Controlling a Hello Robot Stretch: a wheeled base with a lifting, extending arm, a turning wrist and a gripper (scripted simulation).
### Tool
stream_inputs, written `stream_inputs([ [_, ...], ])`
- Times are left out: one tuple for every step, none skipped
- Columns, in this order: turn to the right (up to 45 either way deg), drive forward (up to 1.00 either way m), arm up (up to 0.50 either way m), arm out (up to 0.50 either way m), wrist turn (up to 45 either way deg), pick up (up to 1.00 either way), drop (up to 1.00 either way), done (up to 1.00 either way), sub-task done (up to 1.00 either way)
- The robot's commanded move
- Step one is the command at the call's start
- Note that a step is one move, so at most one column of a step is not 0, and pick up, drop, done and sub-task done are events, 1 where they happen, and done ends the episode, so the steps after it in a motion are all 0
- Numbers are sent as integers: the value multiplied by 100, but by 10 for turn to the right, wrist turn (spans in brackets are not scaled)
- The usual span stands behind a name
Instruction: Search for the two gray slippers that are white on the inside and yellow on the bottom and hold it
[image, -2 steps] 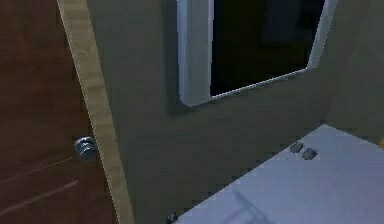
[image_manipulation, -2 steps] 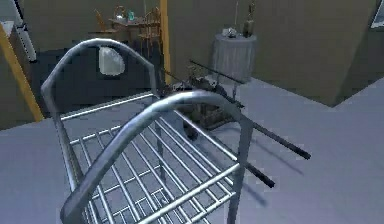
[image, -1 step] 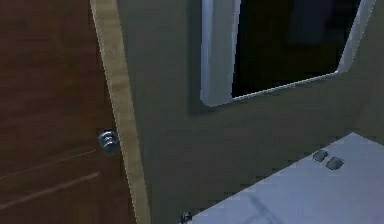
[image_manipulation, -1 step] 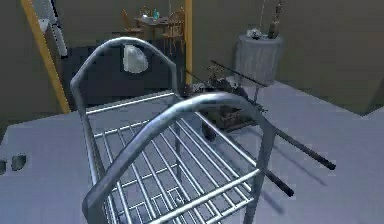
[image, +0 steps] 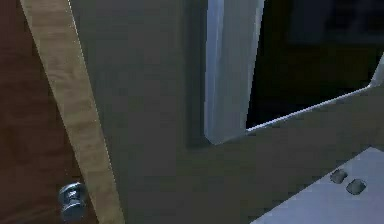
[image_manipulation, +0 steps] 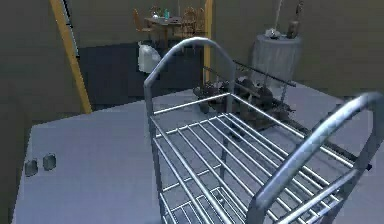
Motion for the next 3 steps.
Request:
stream_inputs([
  [450,0,0,0,0,0,0,0,0],
  [90,0,0,0,0,0,0,0,0],
  [0,100,0,0,0,0,0,0,0],
])
